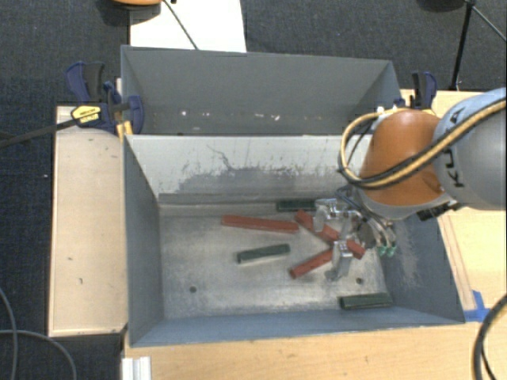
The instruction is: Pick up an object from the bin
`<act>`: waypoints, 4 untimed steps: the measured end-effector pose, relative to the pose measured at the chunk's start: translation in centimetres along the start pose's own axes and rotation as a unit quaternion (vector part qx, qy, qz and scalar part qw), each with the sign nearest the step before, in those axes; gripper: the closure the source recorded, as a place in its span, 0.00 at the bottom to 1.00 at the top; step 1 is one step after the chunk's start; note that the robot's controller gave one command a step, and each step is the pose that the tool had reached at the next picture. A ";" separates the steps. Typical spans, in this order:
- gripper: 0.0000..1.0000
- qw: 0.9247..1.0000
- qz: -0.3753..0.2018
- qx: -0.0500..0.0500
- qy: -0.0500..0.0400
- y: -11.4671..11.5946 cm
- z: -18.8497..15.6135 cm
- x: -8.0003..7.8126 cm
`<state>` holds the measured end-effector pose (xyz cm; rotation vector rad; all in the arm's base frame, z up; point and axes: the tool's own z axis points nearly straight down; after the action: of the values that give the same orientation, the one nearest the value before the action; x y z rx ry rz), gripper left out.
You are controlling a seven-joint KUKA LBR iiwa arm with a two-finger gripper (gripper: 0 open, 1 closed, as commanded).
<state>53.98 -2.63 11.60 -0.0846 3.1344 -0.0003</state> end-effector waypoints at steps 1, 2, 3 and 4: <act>0.00 0.999 -0.039 -0.002 0.004 -2.1 3.4 0.3; 1.00 1.000 0.000 -0.001 0.003 4.2 4.6 5.3; 0.00 1.000 -0.001 0.000 -0.002 4.2 4.4 5.0; 0.00 1.000 -0.002 0.000 -0.001 4.2 4.4 5.0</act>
Offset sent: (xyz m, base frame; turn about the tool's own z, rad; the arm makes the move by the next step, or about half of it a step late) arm -0.0550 0.0388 -0.0460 0.0010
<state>48.76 1.30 7.15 -0.0896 3.1313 0.0009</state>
